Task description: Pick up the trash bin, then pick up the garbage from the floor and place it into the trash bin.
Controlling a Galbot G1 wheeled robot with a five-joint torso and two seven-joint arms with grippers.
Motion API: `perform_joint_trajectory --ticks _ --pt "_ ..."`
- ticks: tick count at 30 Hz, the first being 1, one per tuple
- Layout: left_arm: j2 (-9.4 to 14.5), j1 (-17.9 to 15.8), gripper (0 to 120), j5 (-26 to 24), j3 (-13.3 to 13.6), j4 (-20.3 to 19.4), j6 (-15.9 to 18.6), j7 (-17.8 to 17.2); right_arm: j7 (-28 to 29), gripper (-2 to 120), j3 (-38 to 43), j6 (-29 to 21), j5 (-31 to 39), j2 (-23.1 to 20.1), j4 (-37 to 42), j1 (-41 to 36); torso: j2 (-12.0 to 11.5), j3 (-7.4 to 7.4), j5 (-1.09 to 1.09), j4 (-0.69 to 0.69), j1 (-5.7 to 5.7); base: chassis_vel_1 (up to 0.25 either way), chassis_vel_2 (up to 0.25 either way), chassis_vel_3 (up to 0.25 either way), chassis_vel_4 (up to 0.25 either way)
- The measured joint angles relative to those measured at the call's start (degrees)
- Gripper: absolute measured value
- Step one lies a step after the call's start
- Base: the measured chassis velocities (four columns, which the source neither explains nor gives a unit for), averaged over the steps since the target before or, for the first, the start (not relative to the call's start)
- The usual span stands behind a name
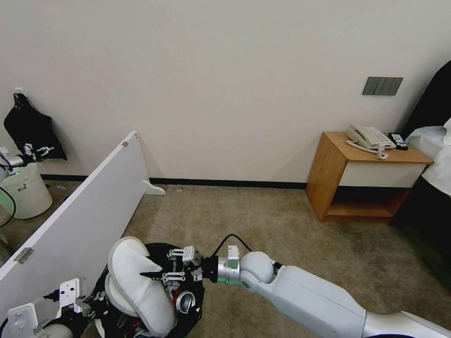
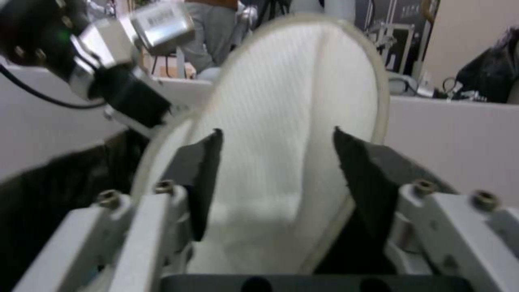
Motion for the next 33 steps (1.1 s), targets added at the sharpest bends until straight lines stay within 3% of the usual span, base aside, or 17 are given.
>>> perform_joint_trajectory --ticks 2,11,21,24,27,28,30,31,33 --pt "0.1 0.0 2 -0.1 -0.1 0.0 0.0 0.0 0.2 73 0.1 0.0 0.4 -0.5 0.9 0.2 0.0 0.00 0.00 0.00 0.00 0.000 0.000 0.000 0.000" --pt "0.4 -0.5 2 -0.6 -0.4 0.4 0.1 0.0 -0.1 99 3.6 1.5 3.0 -3.0 3.3 -0.1 0.0 0.00 0.00 0.00 0.00 0.000 0.000 0.000 0.000" --pt "0.7 -1.7 2 -1.1 -0.4 1.0 0.1 -0.2 2.0 100 10.6 4.0 6.3 -6.1 7.2 -3.2 0.0 -0.01 0.00 0.01 0.00 0.000 0.000 0.000 0.000" --pt "1.2 -2.9 2 -1.7 -0.8 1.6 0.1 -0.5 7.5 100 20.2 5.4 5.3 -8.7 9.3 -8.9 0.0 -0.01 0.01 0.01 0.00 0.000 0.000 0.000 0.000" --pt "1.4 -3.2 2 -1.7 -0.8 1.8 0.1 -0.5 9.8 100 23.6 4.8 4.1 -9.6 10.4 -11.1 0.0 0.00 0.02 0.01 0.00 0.000 0.000 0.000 0.000" --pt "1.6 -4.2 2 -1.4 -0.6 2.3 0.1 -0.5 17.3 100 30.6 3.6 0.2 -12.1 13.3 -16.1 0.0 0.00 0.00 0.00 0.00 0.000 0.000 0.000 0.000" --pt "1.6 -5.7 2 -0.6 -0.3 2.9 0.1 -0.5 31.5 100 36.9 2.1 -6.1 -14.3 18.2 -23.5 0.0 -0.01 0.01 -0.02 0.00 0.000 0.000 0.000 0.000" --pt "1.6 -5.7 2 -0.6 -0.3 2.9 0.1 -0.5 31.5 100 36.9 2.1 -6.1 -14.3 18.2 -23.5 0.0 -0.01 0.01 -0.02 0.00 0.000 0.000 0.000 0.000" --pt "1.5 -7.8 2 -0.1 0.0 3.7 0.1 -0.3 46.8 100 42.8 -1.1 -11.7 -15.4 23.5 -31.7 0.0 -0.01 0.02 -0.03 0.00 0.000 0.000 0.000 0.000"
